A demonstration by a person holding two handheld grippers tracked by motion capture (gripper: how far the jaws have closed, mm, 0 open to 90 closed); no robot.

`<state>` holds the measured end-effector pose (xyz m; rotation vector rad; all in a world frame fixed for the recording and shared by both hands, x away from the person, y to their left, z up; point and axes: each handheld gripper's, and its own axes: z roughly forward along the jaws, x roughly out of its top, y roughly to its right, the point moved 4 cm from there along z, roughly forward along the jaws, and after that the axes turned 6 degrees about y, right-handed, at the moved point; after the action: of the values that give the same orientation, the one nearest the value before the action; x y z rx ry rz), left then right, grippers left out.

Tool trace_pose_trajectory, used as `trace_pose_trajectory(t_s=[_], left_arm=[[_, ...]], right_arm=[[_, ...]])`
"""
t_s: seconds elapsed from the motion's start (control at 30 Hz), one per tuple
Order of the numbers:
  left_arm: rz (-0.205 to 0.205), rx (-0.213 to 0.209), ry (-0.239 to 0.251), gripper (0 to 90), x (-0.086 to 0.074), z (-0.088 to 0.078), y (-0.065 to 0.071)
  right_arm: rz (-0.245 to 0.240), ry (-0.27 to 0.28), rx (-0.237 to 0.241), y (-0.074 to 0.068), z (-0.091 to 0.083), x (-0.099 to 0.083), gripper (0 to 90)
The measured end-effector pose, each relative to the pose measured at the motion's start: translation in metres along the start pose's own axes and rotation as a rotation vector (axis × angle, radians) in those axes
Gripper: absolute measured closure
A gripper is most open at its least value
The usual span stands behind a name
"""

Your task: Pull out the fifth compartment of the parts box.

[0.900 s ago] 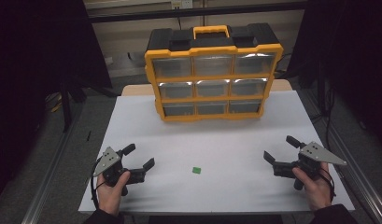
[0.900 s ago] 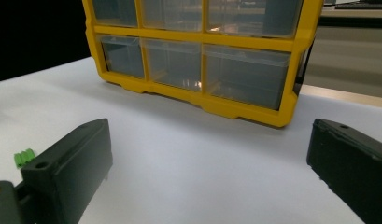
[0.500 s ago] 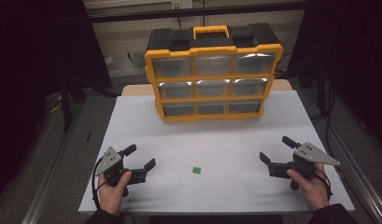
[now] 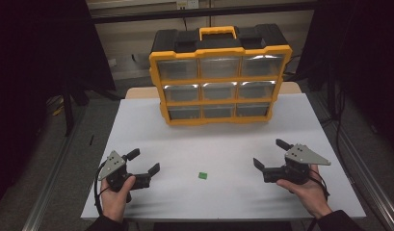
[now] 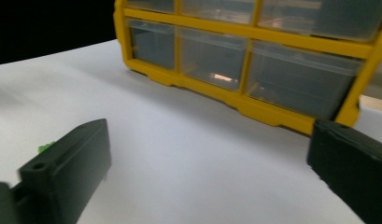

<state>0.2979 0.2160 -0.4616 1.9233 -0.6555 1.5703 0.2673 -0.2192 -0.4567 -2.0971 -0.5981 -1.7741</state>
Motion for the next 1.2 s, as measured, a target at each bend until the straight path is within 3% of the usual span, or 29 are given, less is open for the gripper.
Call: trace_pose_trajectory(t_s=[0.1, 0.3, 0.43, 0.7, 0.8, 1.1, 1.2], left_arm=[[0.006, -0.004, 0.000, 3.8, 0.001, 0.000, 0.001], [0.013, -0.005, -0.001, 3.8, 0.001, 0.000, 0.001], [-0.001, -0.010, 0.005, 3.7, 0.001, 0.001, 0.002], [0.009, -0.007, 0.002, 3.7, 0.001, 0.000, 0.002], [0.012, -0.014, 0.001, 3.7, 0.000, 0.001, 0.002], [0.014, -0.005, 0.004, 3.7, 0.000, 0.001, 0.002], [0.007, -0.010, 0.007, 3.7, 0.000, 0.001, 0.003]], right_arm=[[-0.029, -0.007, 0.032, -0.007, 0.003, 0.002, 0.4], [-0.025, -0.032, 0.068, -0.013, 0.015, 0.007, 0.9], [-0.045, -0.026, 0.066, -0.018, 0.024, 0.010, 0.4], [-0.078, -0.023, 0.083, -0.024, 0.044, 0.016, 0.8], [-0.085, 0.011, 0.066, -0.026, 0.052, 0.019, 1.5], [-0.131, 0.017, 0.050, -0.034, 0.077, 0.030, 0.1], [-0.177, 0.023, 0.064, -0.038, 0.086, 0.031, 0.0]])
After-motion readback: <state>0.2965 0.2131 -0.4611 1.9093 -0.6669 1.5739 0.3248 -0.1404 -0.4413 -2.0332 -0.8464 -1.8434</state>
